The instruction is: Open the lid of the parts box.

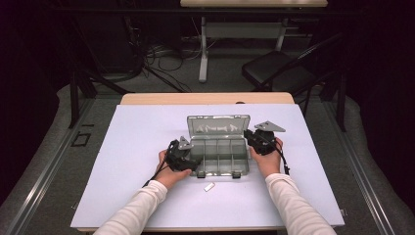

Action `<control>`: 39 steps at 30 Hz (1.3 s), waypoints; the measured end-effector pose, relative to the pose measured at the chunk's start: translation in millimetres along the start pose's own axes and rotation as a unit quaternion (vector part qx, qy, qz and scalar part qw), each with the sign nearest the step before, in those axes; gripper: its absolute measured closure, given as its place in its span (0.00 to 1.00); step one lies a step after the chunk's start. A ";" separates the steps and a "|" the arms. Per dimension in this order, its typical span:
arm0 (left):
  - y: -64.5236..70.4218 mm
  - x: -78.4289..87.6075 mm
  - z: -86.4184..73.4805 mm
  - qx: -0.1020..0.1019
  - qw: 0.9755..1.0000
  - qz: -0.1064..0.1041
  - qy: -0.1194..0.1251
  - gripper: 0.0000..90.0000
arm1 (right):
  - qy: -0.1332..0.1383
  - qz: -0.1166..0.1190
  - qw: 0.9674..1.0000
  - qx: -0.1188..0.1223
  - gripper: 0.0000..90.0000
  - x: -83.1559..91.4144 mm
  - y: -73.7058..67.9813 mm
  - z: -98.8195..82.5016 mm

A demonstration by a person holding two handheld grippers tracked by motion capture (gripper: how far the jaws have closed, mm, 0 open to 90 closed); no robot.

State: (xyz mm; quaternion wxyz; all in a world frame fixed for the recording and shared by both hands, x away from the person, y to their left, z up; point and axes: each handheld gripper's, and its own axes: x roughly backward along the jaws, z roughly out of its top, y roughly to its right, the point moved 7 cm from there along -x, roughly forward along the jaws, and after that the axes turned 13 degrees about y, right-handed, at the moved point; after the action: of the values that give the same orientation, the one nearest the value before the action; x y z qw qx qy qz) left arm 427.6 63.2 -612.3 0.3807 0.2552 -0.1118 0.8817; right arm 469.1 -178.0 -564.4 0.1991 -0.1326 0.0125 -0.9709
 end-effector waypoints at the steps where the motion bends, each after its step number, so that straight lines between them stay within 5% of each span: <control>1: 0.0 0.0 -0.1 0.000 1.000 0.000 0.000 0.38 | -0.003 -0.002 1.000 -0.003 0.94 -0.8 0.2 0.6; 15: 0.3 -0.6 -0.3 0.001 1.000 0.006 0.007 0.38 | -0.031 -0.062 0.997 -0.044 0.97 -12.7 -1.1 4.2; 39: 1.2 -0.3 -0.8 0.007 1.000 0.003 0.007 0.38 | -0.065 -0.085 0.992 -0.067 0.98 -30.1 4.5 1.5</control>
State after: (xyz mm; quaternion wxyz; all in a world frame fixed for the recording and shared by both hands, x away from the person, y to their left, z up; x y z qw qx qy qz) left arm 426.7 62.5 -613.1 0.3770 0.2513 -0.1036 0.8854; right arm 497.9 -170.3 -570.9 0.1064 -0.2091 0.0535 -0.9706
